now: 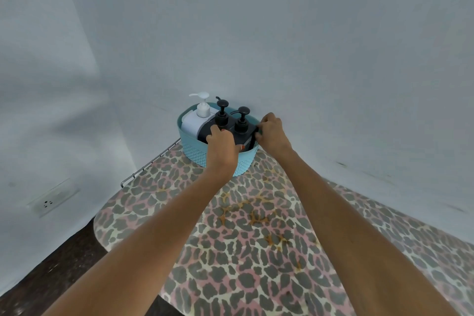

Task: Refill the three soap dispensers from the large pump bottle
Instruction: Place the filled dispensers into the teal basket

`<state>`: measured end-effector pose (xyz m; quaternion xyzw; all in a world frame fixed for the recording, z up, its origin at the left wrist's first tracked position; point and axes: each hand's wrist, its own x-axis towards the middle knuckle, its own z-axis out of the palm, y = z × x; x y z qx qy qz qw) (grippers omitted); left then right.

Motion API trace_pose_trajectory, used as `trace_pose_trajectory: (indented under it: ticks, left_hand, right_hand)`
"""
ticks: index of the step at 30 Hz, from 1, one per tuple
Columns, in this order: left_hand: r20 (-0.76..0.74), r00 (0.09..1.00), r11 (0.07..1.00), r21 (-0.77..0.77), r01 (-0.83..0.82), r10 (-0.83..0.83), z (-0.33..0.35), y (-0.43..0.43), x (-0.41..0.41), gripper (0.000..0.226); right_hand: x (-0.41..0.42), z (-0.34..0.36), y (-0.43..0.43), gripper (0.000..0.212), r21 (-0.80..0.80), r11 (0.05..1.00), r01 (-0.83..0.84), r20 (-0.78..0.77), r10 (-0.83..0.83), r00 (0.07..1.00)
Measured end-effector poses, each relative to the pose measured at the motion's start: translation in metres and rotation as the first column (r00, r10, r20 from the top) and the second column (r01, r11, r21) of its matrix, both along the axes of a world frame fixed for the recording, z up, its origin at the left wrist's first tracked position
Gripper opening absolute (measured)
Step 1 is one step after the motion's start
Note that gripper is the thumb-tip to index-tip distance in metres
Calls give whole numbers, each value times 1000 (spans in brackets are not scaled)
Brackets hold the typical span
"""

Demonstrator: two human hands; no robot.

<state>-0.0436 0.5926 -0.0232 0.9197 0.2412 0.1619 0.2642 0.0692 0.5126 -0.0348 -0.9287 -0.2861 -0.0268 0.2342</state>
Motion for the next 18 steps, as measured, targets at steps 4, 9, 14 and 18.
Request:
trace_pose_trajectory:
  ticks: [4, 9, 14, 18]
  left_hand:
    - [-20, 1000, 1000, 18, 13, -12, 2, -4, -5, 36]
    - [61, 998, 998, -64, 29, -25, 4, -20, -17, 28]
    - [144, 979, 984, -85, 157, -143, 14, -63, -35, 41]
    - [183, 955, 964, -92, 251, -231, 23, -112, -47, 42]
  right_hand:
    - [-19, 5, -19, 29, 100, 995, -26, -73, 34, 997]
    - [-49, 11, -63, 33, 200, 978, 61, -62, -49, 997]
    - [-85, 21, -121, 28, 273, 947, 169, -37, -165, 986]
    - [-118, 29, -170, 28, 325, 915, 240, -11, -250, 968]
